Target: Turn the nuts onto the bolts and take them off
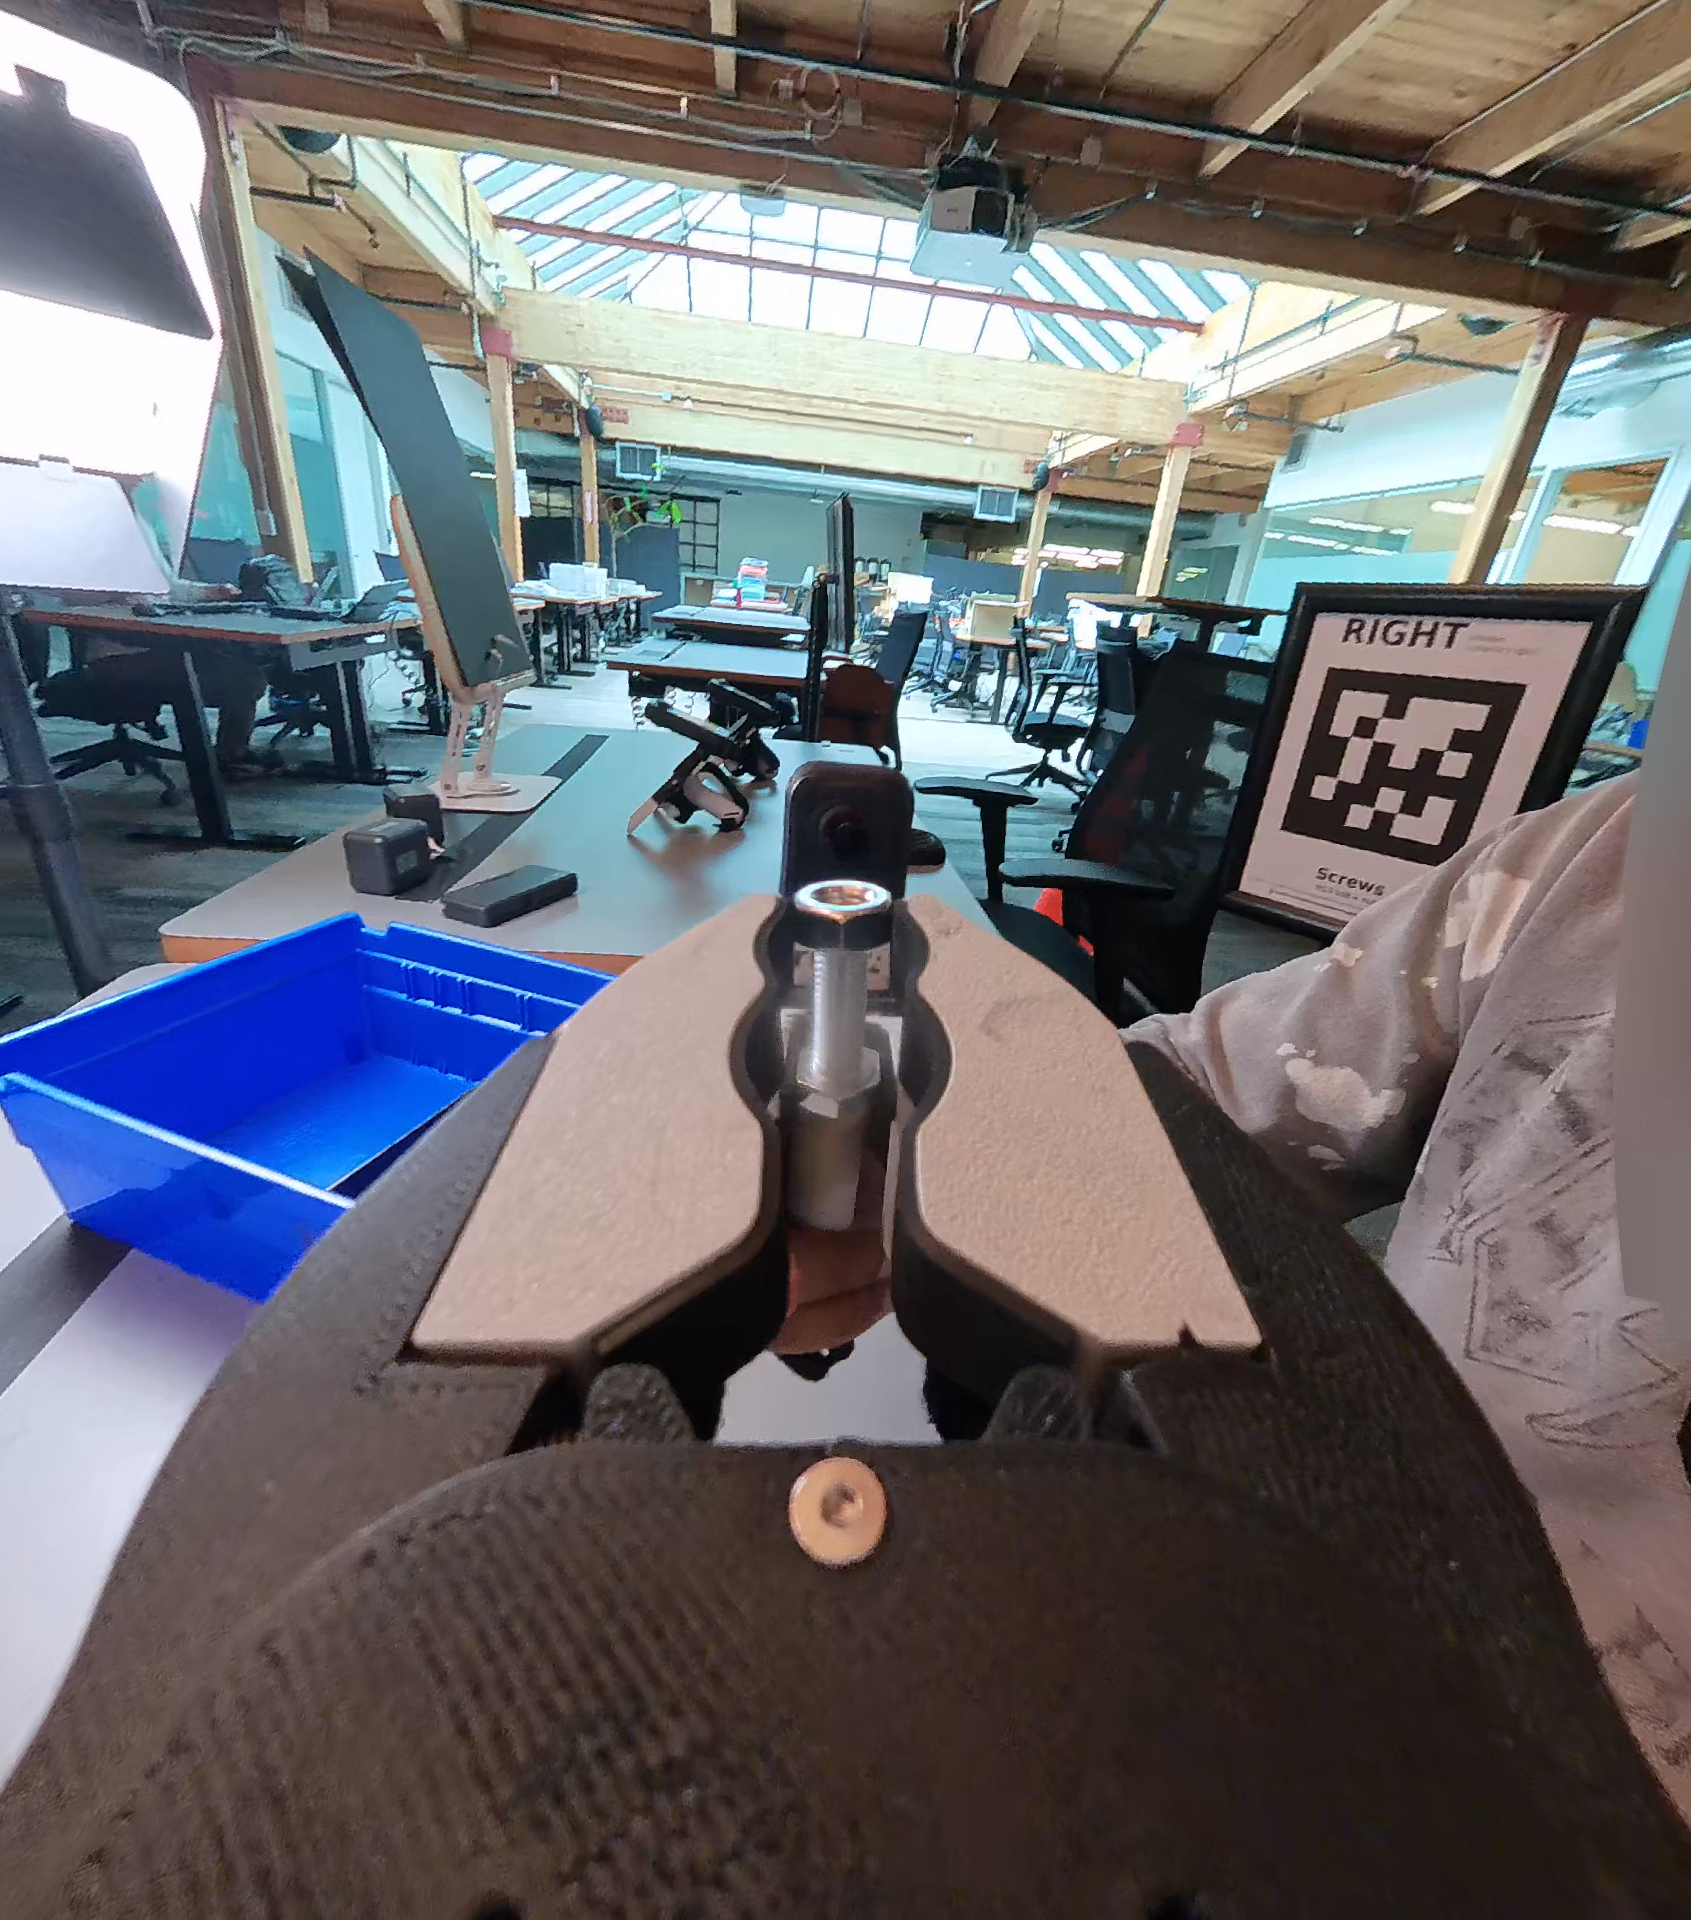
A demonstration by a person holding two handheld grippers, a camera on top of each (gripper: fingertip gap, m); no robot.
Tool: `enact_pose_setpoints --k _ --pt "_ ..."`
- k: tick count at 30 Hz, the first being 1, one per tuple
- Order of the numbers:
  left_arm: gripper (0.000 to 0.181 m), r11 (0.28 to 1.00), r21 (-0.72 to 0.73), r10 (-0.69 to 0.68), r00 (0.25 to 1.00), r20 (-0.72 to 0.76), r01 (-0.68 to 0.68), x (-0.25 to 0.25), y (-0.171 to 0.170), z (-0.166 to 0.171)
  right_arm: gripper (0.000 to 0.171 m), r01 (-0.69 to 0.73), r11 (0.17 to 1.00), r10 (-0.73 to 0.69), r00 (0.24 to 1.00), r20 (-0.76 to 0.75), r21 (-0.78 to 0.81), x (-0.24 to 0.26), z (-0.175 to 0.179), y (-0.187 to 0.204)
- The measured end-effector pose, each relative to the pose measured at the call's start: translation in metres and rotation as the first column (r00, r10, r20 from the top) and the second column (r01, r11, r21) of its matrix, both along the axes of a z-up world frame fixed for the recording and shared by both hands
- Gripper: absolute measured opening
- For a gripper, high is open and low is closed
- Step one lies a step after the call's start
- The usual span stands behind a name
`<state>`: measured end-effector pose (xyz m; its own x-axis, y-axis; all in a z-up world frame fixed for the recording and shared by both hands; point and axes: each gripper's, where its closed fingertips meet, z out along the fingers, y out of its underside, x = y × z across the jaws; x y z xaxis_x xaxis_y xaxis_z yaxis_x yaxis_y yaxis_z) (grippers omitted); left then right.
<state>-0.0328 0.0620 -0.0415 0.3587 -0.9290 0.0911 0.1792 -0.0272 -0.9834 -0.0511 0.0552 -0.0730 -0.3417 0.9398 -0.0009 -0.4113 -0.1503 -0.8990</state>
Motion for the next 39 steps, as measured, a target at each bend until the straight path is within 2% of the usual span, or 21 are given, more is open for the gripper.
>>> enact_pose_setpoints --k 9,13,16,19,21,24,31,39 --pt "0.019 0.995 0.038 -0.096 0.993 0.061 0.094 0.003 -0.008 0.0 0.018 -0.174 0.981 0.174 0.985 -0.008 -0.082 0.004 0.001 -0.012" --pt "0.019 0.996 0.066 -0.063 0.996 0.058 0.059 0.001 -0.003 -0.002 0.018 -0.219 0.965 0.219 0.976 -0.016 -0.145 0.003 0.0 -0.01" --pt "0.019 0.997 0.039 0.064 0.997 0.049 -0.066 -0.005 0.013 -0.003 0.018 -0.047 0.992 0.049 0.999 0.015 -0.119 -0.002 -0.001 0.007" --pt "0.019 0.967 0.089 0.239 0.971 0.0 -0.238 -0.006 0.027 -0.004 0.018 0.156 0.986 -0.154 0.988 0.033 -0.06 -0.003 -0.002 0.024" --pt "0.019 0.961 0.093 0.26 0.965 0.019 -0.26 -0.005 0.028 -0.002 0.018 0.216 0.976 -0.215 0.976 0.029 -0.035 -0.002 -0.001 0.028" --pt "0.019 0.968 0.086 0.235 0.971 0.04 -0.238 -0.005 0.027 -0.002 0.018 0.217 0.975 -0.216 0.976 0.028 -0.035 -0.002 -0.001 0.028" --pt "0.019 0.993 0.093 0.06 0.992 0.115 -0.071 0.001 0.01 0.003 0.018 -0.005 0.995 0.004 1.0 -0.018 -0.1 0.003 0.005 0.009" --pt "0.019 0.987 0.112 -0.124 0.987 0.106 0.112 0.008 -0.013 0.002 0.018 -0.278 0.952 0.276 0.961 -0.035 -0.125 0.01 0.005 -0.017"
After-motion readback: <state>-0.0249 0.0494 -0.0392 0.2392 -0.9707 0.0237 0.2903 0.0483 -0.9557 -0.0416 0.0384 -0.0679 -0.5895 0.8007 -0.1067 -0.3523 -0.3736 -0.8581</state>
